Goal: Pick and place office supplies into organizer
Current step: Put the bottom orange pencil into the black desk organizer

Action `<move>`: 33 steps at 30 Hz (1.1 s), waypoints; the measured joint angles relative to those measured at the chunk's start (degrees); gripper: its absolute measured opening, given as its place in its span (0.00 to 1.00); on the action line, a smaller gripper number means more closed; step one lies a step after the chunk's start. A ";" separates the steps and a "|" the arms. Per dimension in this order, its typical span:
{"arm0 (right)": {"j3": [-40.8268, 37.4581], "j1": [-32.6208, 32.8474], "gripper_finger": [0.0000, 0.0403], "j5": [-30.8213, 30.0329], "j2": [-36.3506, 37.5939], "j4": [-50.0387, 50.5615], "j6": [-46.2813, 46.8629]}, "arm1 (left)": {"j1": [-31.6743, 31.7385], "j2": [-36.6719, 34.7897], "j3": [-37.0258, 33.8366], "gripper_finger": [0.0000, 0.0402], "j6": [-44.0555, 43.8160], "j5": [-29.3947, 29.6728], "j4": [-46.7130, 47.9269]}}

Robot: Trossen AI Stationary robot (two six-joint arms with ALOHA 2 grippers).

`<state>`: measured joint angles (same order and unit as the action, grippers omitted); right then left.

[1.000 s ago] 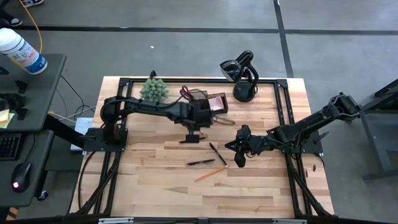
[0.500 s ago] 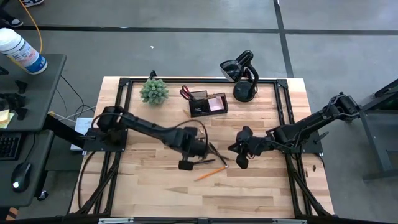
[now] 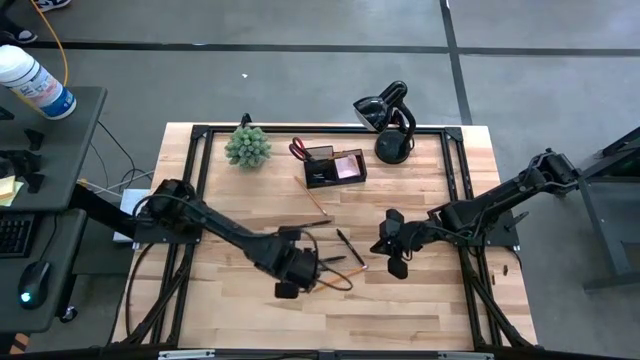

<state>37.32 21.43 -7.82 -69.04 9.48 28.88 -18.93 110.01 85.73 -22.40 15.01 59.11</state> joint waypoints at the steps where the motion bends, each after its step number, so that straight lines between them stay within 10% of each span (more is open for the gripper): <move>1: 0.00 0.00 0.03 0.48 0.00 0.70 -0.90 | -0.53 -0.41 -1.15 0.00 -0.79 -0.04 -0.21; 15: 0.11 -0.78 0.03 7.43 -3.97 2.33 -9.47 | -2.76 -7.47 -15.48 0.00 0.06 0.17 -33.02; 25: 7.24 -1.68 0.03 11.04 -13.63 1.11 -7.89 | -1.16 -13.06 -15.69 0.00 14.59 -2.16 -32.84; 33: 20.73 -5.50 0.03 11.11 -22.48 20.48 -16.41 | 1.12 -20.99 -21.47 0.00 21.15 -1.07 -32.17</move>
<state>58.05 15.93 3.29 -91.52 29.96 12.47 -17.81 89.02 64.26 -1.26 13.93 26.95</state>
